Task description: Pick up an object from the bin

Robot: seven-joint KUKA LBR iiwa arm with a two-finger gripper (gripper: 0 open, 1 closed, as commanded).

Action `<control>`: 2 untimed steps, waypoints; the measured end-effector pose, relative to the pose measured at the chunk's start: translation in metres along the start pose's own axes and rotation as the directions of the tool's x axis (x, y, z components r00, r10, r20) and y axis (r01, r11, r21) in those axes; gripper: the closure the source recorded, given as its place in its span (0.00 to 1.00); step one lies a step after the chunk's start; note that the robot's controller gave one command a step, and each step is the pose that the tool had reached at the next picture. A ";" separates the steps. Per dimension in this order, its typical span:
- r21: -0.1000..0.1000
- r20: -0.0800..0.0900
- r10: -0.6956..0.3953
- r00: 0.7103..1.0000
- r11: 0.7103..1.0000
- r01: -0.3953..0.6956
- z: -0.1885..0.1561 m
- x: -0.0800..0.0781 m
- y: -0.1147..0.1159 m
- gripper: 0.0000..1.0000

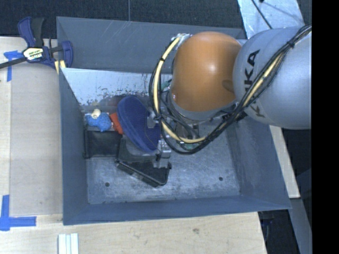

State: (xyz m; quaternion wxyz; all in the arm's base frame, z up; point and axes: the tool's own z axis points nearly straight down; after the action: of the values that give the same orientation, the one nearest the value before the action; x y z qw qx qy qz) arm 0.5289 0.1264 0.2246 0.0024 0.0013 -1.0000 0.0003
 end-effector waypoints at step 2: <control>0.001 0.001 -0.256 0.967 0.967 0.256 0.154 -0.044 0.108 0.00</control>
Offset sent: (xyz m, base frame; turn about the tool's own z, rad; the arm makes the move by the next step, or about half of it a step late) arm 0.0489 0.1099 -0.0783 -0.0791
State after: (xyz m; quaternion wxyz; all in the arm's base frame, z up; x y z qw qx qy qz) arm 0.5722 0.2343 0.0703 0.0017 0.1304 -0.9915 0.0004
